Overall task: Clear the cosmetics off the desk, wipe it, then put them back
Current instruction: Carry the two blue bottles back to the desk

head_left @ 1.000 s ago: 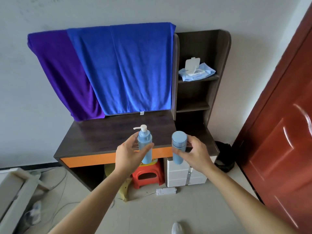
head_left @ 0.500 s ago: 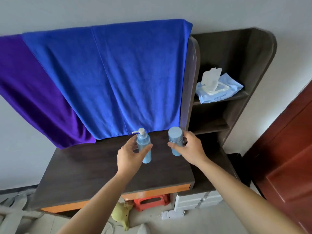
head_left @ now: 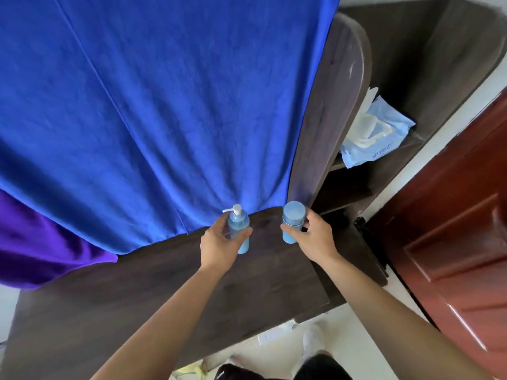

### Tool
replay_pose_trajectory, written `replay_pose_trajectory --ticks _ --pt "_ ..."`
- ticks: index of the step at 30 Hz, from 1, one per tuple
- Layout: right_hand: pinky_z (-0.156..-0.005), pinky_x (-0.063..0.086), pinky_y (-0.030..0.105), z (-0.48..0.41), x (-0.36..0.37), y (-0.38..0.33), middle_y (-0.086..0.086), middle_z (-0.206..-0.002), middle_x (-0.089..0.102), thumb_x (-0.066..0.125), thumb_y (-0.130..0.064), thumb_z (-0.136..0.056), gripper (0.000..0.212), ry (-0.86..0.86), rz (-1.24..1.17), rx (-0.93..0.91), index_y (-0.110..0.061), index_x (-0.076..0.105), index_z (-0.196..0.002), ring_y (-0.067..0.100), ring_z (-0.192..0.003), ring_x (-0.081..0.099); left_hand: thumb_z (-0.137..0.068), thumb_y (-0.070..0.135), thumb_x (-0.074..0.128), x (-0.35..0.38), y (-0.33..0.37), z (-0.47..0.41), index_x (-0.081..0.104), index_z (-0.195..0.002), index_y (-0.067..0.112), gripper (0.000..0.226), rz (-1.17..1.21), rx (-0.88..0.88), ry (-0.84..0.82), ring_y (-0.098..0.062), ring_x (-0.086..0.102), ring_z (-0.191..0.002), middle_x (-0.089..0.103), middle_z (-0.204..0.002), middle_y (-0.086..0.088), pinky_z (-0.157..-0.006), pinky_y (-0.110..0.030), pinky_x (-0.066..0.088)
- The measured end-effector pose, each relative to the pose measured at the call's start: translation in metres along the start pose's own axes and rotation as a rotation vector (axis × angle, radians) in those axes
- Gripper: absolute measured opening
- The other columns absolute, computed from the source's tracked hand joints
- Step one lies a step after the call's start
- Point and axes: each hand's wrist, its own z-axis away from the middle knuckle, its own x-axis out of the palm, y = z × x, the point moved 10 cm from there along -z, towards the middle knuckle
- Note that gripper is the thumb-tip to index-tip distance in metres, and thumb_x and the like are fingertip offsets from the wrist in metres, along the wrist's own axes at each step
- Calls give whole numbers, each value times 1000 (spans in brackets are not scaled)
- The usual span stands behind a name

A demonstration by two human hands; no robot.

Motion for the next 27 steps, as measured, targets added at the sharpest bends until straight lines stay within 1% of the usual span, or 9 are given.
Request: replay_pose_trajectory --ticks 4,8,13,15,17,19,21,24,27 --pt "-97 50 27 -19 17 20 -11 -116 66 86 -28 -79 57 -39 -15 40 -23 60 -130 9 -109 63 -71 45 83 28 -26 -20 60 -108 47 43 -8 -71 3 -7 68 -97 71 -101 17 -94 -39 53" --pt "-89 43 14 -45 32 33 -13 -114 62 83 -27 -82 56 -98 0 68 -23 56 -131 7 -107 60 -74 45 81 47 -39 -43 61 -106 38 38 -5 -131 55 -7 67 -94 70 -97 16 -88 -33 54" --pt "-99 43 24 -72 48 40 -2 -125 62 80 -24 -85 62 -137 47 60 -16 48 -138 12 -113 58 -76 41 81 67 -47 -68 64 -112 32 41 8 -164 118 13 59 -87 71 -94 14 -73 -5 40" --pt "-104 43 28 -78 55 43 1 -129 61 78 -23 -87 62 -162 66 62 -15 47 -140 15 -117 56 -77 39 80 74 -54 -75 63 -114 31 41 9 -186 110 7 62 -90 71 -96 14 -76 -8 42" --pt "-100 39 19 -82 59 47 2 -130 60 76 -22 -88 61 -171 75 68 -14 46 -140 12 -116 55 -78 40 79 80 -60 -79 61 -113 35 40 6 -205 100 -2 66 -93 71 -98 14 -80 -18 48" --pt "-90 33 7 -85 58 50 0 -128 59 75 -21 -89 60 -150 65 78 -14 46 -140 8 -112 53 -76 41 79 80 -63 -80 58 -110 42 40 -2 -207 112 3 64 -92 69 -96 20 -77 -11 44" --pt "-88 31 5 -89 59 50 -1 -127 59 74 -22 -90 59 -135 58 82 -15 45 -141 6 -110 52 -74 42 81 80 -63 -82 57 -109 45 42 -8 -207 122 10 62 -91 67 -95 27 -74 -4 40" --pt "-99 36 17 -92 61 49 1 -133 58 72 -23 -91 61 -146 71 92 -16 42 -144 12 -119 54 -73 40 82 79 -64 -83 57 -110 43 44 -13 -215 100 14 61 -90 64 -94 32 -74 -3 39" --pt "-114 39 36 -88 60 45 6 -144 52 72 -20 -91 71 -175 95 105 -15 34 -151 22 -133 50 -77 37 80 78 -60 -80 54 -124 37 54 -71 -217 26 16 59 -90 62 -99 31 -80 -13 43"
